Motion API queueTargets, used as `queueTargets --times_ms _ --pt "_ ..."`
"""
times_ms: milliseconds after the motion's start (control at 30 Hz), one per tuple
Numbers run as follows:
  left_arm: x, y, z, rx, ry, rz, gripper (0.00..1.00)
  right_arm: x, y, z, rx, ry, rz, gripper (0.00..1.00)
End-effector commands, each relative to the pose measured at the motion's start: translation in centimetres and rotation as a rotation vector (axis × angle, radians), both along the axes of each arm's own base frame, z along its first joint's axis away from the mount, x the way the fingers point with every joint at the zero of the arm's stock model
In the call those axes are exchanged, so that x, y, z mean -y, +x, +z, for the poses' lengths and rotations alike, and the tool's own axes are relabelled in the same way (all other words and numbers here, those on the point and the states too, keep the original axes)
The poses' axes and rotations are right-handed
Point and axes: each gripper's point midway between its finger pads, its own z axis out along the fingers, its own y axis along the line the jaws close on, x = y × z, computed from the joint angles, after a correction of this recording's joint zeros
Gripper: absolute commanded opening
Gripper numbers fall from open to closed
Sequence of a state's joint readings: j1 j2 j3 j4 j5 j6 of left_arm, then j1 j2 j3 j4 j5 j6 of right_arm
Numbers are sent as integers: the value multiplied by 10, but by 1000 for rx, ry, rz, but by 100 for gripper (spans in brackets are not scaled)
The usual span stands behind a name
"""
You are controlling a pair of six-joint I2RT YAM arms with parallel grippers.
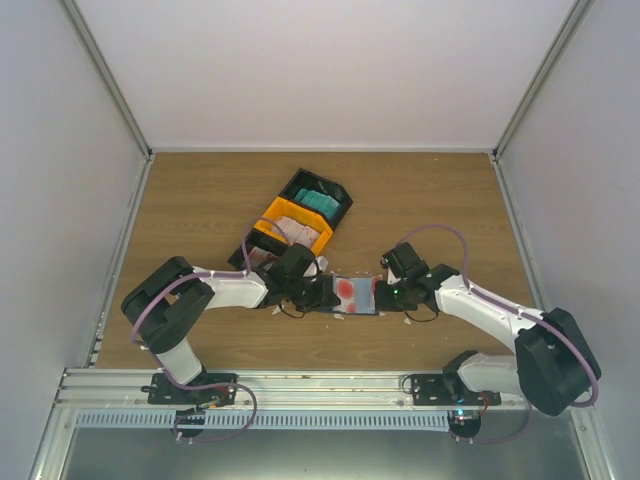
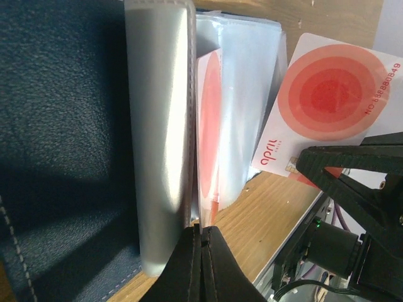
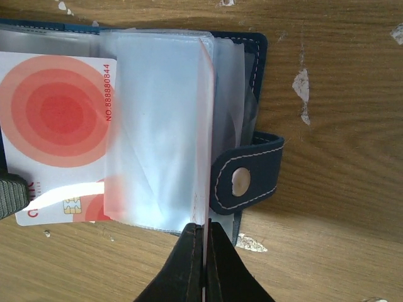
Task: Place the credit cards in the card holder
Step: Insert the credit card into the card holder.
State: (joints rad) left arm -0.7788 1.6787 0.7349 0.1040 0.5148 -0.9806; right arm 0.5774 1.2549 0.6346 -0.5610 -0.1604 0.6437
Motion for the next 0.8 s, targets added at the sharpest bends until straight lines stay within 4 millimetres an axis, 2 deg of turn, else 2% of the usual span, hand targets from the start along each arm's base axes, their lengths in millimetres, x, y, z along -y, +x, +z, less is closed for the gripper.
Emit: queueTargets --times_ms 0,333,633,767 --pt "-3 -1 -8 -26 -9 30 0 8 -6 -13 -40 -52 5 0" --pt "13 16 9 25 -67 19 0 13 -13 -26 -84 -81 11 1" --pt "22 9 6 -53 -138 27 0 14 -14 -27 -86 -83 -3 1" --pt "23 8 -2 -59 -120 17 0 14 -13 -26 -79 -85 -4 0"
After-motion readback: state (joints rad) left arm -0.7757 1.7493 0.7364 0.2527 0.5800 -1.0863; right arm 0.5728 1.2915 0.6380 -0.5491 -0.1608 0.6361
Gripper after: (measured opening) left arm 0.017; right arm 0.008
